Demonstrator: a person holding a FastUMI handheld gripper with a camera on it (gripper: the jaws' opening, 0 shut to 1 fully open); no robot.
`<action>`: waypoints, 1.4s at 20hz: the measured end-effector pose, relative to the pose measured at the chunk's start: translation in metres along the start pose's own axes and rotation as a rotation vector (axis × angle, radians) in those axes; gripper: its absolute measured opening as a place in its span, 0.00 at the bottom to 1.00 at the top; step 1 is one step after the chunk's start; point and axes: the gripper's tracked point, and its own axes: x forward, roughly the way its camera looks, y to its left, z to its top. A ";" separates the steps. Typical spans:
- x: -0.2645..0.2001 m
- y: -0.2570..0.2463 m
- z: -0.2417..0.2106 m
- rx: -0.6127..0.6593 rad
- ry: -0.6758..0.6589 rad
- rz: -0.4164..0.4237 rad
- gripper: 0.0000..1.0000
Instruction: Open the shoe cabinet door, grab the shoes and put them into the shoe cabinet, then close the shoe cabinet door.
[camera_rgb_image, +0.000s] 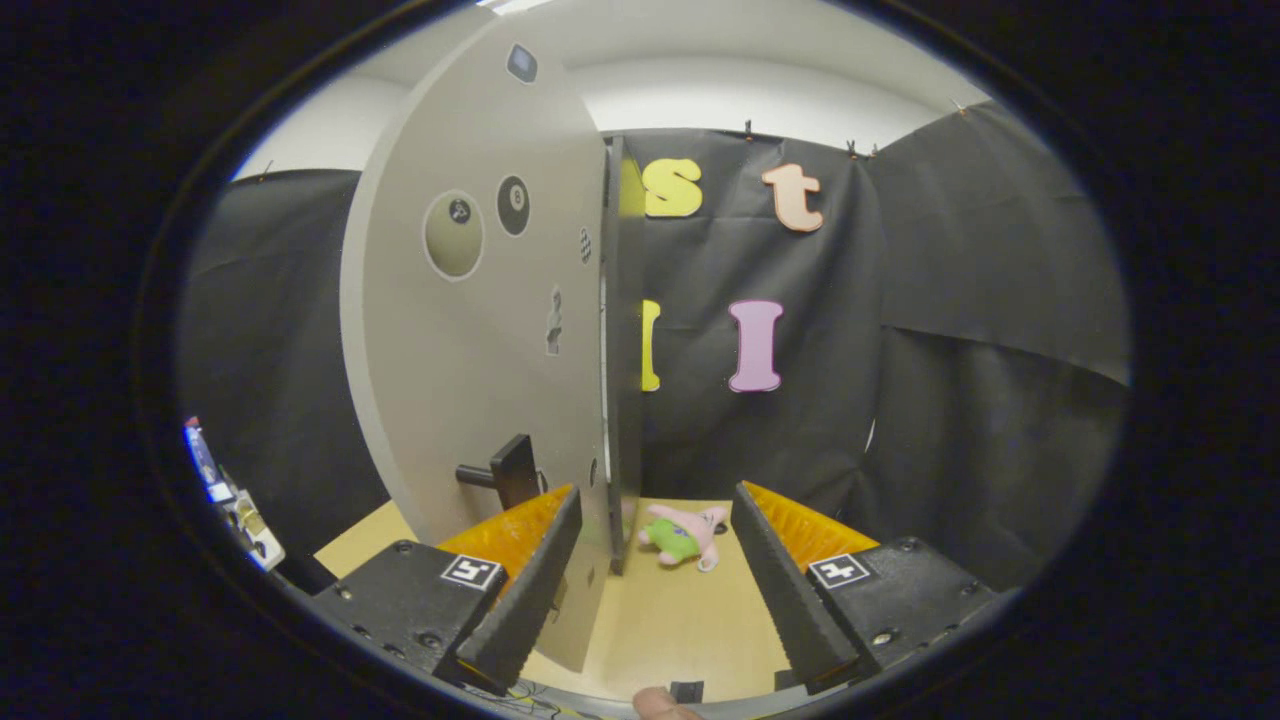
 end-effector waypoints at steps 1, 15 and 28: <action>0.000 0.000 0.000 0.001 0.000 -0.010 0.97; -0.012 0.041 -0.004 0.078 0.012 -0.192 0.95; -0.003 0.151 0.000 0.098 -0.009 -0.252 0.95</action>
